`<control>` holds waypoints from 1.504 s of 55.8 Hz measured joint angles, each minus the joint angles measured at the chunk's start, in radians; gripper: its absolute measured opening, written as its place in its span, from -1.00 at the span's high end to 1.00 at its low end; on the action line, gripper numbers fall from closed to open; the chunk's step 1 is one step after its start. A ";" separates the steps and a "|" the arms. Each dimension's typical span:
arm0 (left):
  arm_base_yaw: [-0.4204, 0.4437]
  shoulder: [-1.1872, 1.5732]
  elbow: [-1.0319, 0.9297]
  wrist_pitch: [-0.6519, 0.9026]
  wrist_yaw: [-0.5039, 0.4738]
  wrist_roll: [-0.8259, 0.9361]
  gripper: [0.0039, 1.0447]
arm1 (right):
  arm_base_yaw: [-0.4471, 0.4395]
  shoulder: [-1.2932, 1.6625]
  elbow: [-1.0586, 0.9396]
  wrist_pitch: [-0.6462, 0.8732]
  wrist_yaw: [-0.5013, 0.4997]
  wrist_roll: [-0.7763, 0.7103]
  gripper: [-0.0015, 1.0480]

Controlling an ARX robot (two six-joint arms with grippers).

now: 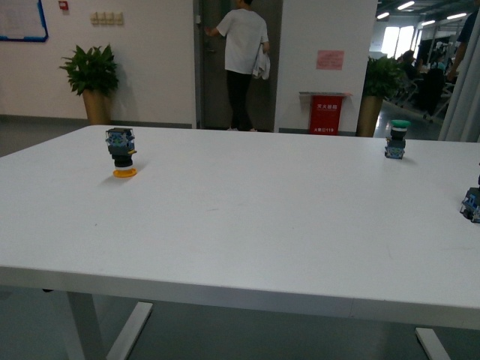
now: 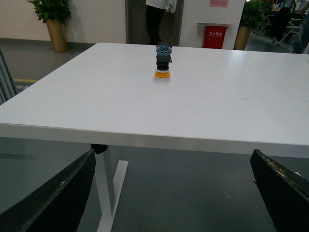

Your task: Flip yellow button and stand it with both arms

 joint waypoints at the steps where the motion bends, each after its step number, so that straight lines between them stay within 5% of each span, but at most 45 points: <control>1: 0.000 0.000 0.000 0.000 0.000 0.000 -0.89 | 0.000 0.000 0.000 0.000 0.000 0.000 -0.87; 58: 0.000 0.002 0.001 -0.002 0.002 0.000 -0.89 | 0.000 0.000 0.000 0.000 0.000 0.000 -0.87; 65: 0.030 0.172 0.090 -0.175 0.089 0.027 -0.89 | 0.000 0.000 0.000 0.000 0.000 0.000 -0.87; 79: 0.139 0.807 0.345 0.381 0.068 0.106 -0.89 | 0.000 0.000 0.000 0.000 0.000 0.000 -0.87; 84: 0.145 1.002 0.490 0.454 0.070 0.111 -0.89 | 0.000 0.000 0.000 0.000 0.000 0.000 -0.87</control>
